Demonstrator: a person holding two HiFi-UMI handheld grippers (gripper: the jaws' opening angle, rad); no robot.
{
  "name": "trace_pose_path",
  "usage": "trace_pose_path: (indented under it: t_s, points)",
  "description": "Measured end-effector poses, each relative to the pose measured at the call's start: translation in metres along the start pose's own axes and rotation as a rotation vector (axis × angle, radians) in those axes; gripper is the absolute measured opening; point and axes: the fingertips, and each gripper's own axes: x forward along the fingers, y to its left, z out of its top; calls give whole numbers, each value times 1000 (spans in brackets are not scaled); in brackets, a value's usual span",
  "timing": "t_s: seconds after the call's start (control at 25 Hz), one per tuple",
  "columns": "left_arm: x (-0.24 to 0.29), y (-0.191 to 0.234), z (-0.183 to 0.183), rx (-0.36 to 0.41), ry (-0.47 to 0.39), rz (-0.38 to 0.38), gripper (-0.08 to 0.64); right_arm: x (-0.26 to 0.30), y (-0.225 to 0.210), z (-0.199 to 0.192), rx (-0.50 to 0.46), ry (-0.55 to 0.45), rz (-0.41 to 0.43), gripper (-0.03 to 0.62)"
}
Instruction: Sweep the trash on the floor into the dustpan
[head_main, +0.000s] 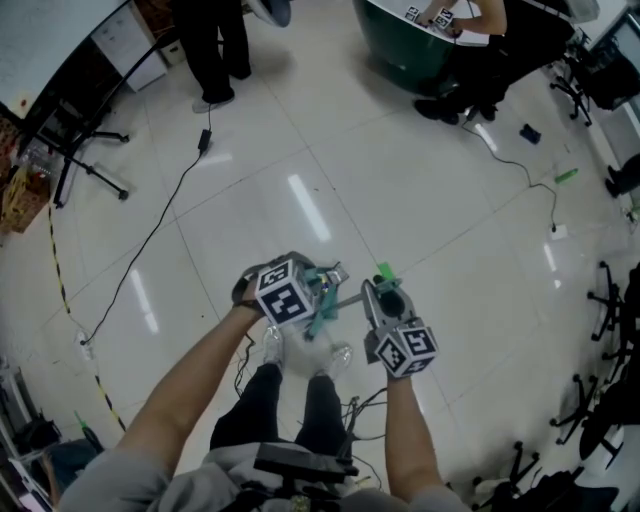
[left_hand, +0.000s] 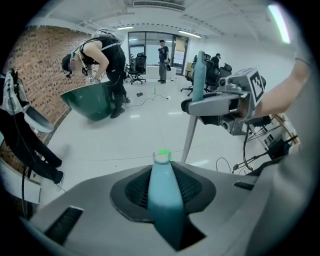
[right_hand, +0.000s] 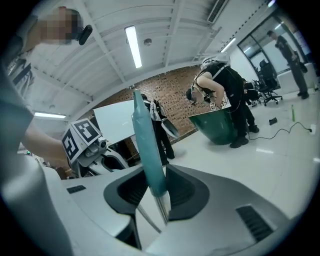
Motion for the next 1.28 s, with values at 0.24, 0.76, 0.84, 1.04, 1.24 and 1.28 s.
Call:
trace_pose_path:
  t_s: [0.24,0.76,0.84,1.04,1.24,1.28]
  points:
    - [-10,-1,-17,48,41,-28,101,-15,24,20,-103,-4,53,93]
    - [-32,33,-56,-29,115,19,103,23,-35,70,-255,-15,-133,94]
    - [-25,34,-53,-38,84,24,104,43,-46,48,-262,29,-169,95]
    - [-22,48,-54,-57,78,10,103,82,-39,28,-199,47,-118,100]
    - [-21,51,-58,-76,64,-3,104,93,-7,16,-97,45,-17,104]
    - [-22,52,-59,-77,60,-1,103,95,2,16,-94,45,7,106]
